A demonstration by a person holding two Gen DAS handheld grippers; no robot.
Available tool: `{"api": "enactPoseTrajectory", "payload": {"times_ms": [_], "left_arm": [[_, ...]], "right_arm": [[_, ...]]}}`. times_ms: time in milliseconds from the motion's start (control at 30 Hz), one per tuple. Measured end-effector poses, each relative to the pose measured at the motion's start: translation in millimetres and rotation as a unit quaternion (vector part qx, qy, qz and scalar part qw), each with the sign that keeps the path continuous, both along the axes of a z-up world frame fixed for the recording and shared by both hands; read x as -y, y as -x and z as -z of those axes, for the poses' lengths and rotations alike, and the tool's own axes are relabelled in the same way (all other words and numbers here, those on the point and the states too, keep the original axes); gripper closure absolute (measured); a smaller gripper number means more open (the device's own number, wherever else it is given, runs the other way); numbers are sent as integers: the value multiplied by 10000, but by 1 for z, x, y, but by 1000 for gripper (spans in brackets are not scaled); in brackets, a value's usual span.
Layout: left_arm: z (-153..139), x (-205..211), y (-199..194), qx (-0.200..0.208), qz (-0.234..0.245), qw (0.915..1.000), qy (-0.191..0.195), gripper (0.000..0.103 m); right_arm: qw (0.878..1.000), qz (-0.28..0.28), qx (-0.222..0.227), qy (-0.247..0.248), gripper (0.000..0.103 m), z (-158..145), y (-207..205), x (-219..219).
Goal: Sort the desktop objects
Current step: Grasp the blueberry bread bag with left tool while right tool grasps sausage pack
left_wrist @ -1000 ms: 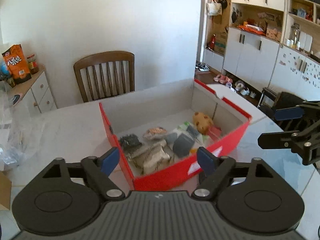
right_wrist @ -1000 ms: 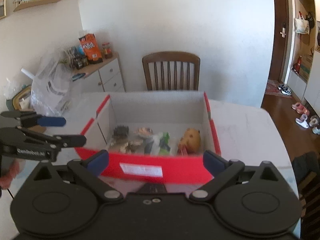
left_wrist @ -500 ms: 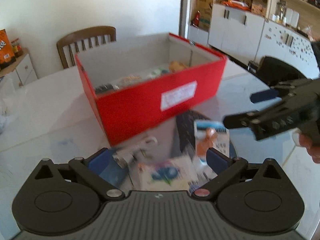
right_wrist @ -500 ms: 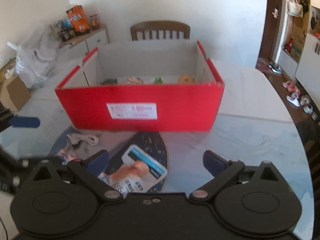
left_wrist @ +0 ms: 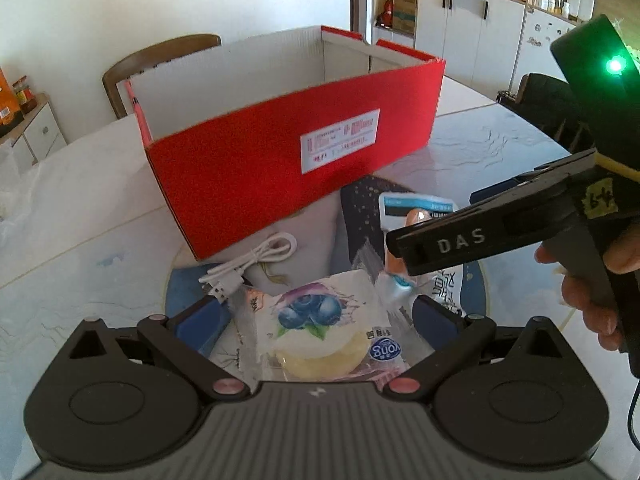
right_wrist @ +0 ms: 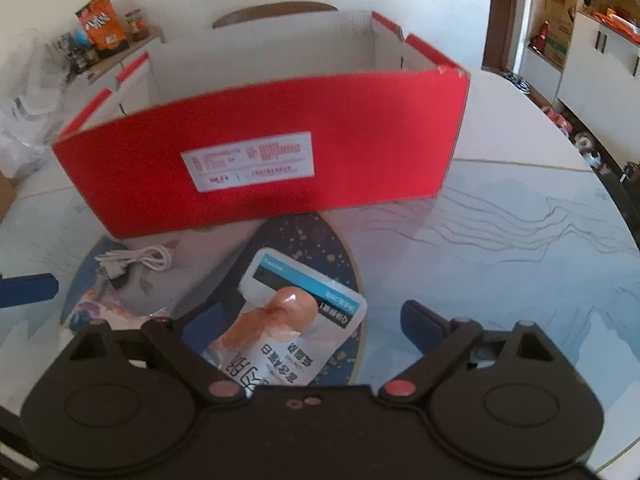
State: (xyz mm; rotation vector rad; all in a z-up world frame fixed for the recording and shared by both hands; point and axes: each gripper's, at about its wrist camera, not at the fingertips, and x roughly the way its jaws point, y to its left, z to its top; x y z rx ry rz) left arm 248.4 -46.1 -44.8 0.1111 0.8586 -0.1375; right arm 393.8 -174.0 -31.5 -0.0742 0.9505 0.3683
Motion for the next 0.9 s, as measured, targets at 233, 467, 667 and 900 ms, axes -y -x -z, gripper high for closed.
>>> {"api": "enactPoseTrajectory", "payload": {"times_ms": [233,467,667,900], "left_arm": [[5,3,-2,-4,44,10000,-3,1],[5,3,-2,0,47,10000,42,7],[2,0,-1,37,-50,9999,79,18],[-4,-10,-1,62,-240,9994,231,38]], "right_arm": [[9998,13,80,194,12,6,5,-7],[9989,-237,261,308,30,5,14,-21],[9989,-317,295,194,50,1,15,-19],[9994,-235,196,-191,68,-5,10,-4]]}}
